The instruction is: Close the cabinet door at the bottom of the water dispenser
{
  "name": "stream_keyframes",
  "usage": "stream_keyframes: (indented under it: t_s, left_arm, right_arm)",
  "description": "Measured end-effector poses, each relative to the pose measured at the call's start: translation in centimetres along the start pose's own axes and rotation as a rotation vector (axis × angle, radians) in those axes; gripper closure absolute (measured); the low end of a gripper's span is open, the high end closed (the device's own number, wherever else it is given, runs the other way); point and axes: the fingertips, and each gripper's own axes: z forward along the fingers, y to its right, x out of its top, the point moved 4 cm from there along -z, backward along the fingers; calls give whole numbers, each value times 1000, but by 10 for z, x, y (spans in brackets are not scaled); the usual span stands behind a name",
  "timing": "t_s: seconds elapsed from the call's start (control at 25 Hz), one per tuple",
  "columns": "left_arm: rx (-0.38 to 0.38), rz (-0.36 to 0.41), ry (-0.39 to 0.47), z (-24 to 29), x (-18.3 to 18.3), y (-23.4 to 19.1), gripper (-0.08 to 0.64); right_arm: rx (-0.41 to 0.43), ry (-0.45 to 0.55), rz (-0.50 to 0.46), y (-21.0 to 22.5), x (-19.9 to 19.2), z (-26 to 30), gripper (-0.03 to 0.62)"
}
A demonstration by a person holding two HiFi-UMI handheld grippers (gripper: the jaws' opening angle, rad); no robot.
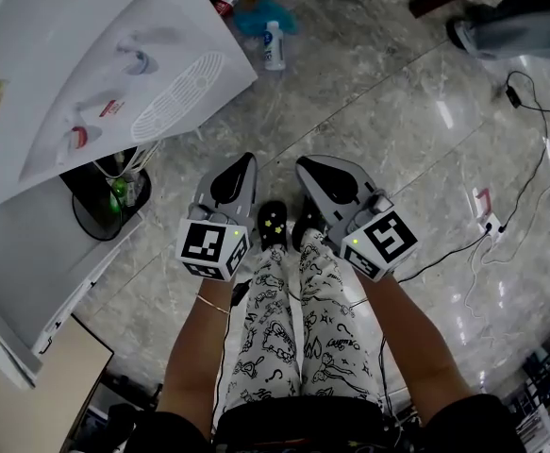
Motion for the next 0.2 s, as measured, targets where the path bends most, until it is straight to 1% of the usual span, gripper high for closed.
stream_keyframes:
  t_s: [0.2]
  left_arm:
    - [4, -12, 4, 3, 1, 0, 561]
  right_arm:
    - [5, -2, 1, 3, 2, 1, 577]
